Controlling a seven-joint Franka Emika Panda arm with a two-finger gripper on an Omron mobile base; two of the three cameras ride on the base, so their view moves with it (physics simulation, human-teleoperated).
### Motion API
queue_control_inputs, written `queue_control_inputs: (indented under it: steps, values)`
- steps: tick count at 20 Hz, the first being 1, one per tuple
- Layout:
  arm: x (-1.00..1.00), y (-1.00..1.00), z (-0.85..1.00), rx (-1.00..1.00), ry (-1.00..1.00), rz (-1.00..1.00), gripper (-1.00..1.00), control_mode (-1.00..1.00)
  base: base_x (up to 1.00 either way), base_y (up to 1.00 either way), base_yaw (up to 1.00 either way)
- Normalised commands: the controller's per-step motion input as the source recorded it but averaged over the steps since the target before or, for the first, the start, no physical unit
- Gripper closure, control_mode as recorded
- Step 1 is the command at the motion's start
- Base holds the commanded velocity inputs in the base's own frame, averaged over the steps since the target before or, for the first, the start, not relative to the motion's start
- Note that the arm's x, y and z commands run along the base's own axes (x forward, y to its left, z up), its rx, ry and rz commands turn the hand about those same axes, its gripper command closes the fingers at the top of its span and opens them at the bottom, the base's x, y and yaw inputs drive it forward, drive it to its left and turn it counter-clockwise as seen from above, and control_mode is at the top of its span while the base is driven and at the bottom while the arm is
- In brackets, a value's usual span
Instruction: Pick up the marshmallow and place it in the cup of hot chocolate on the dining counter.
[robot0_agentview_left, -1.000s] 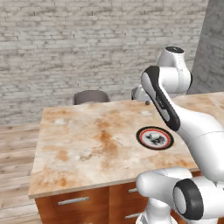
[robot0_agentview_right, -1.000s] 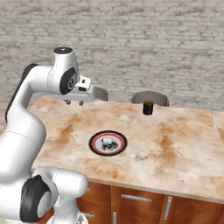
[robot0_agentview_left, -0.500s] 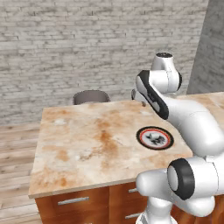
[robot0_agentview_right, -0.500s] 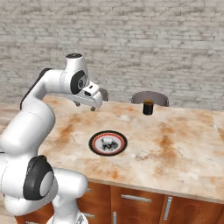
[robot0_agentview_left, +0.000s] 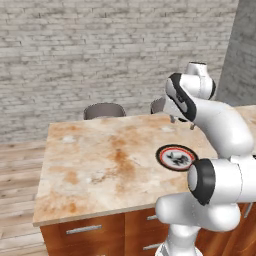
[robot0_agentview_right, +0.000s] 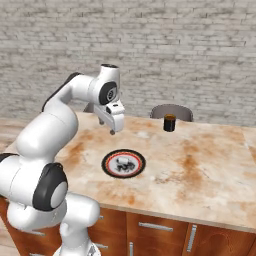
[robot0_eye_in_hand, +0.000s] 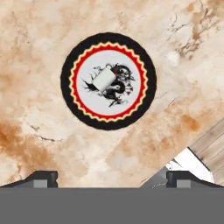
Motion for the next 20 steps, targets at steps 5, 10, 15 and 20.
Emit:
queue_control_inputs:
  steps: [5, 10, 15, 20]
  values:
    - [0.00, -0.17, -0.40, 0.01, 0.04, -0.32, -1.00, -1.00, 0.00, 0.00, 0.00]
    - [0.00, 0.00, -0.40, -0.19, 0.00, -0.05, -1.00, -1.00, 0.00, 0.00, 0.00]
    - [0.00, 0.00, -0.41, -0.17, 0.00, -0.10, -1.00, -1.00, 0.00, 0.00, 0.00]
    - [0.10, -0.04, -0.32, -0.03, 0.00, -0.13, -1.00, -1.00, 0.00, 0.00, 0.00]
